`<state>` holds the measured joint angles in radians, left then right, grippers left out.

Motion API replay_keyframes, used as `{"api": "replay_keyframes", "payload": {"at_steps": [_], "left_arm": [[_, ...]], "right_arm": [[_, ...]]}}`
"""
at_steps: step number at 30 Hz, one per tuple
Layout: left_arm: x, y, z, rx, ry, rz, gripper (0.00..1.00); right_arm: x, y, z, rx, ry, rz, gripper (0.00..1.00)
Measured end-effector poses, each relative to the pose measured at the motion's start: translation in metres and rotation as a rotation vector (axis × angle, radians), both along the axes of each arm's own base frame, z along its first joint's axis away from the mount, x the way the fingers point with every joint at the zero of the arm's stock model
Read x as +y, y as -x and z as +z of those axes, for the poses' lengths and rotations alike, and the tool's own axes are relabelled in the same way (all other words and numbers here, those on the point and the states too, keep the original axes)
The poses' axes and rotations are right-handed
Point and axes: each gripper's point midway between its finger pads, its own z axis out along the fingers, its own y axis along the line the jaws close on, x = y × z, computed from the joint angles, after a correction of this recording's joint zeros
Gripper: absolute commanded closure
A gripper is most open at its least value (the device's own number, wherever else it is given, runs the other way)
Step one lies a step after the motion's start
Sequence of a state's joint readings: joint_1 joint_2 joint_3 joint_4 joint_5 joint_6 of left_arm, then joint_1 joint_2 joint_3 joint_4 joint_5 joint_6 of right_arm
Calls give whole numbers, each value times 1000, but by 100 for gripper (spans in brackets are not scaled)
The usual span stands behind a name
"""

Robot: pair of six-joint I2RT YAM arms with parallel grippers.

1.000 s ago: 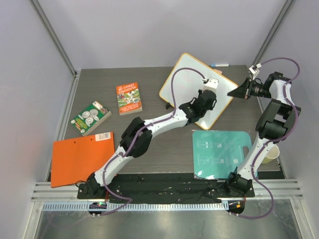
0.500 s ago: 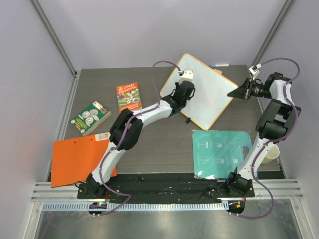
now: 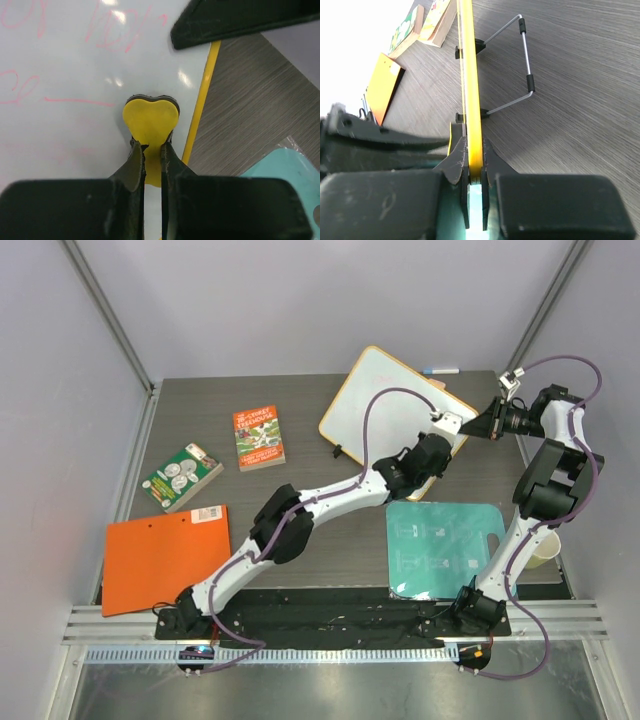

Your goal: Erase the whiteboard

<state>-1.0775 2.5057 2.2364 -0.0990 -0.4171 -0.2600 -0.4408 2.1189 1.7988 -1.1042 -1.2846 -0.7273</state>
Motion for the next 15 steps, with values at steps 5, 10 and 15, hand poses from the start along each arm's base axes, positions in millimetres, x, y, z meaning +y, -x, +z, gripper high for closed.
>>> {"api": "replay_keyframes", "payload": {"at_steps": [5,10,15], "left_arm": [[12,-31,17,12,64,30,100],[44,-80,32,3,115,110,100],[92,-132,38,-13,130,212,100]], "right_arm": [[0,1,-1,7,-2,0,99],[1,3,-2,25,-7,-3,99],[2,6,-1,37,-8,0,99]]}}
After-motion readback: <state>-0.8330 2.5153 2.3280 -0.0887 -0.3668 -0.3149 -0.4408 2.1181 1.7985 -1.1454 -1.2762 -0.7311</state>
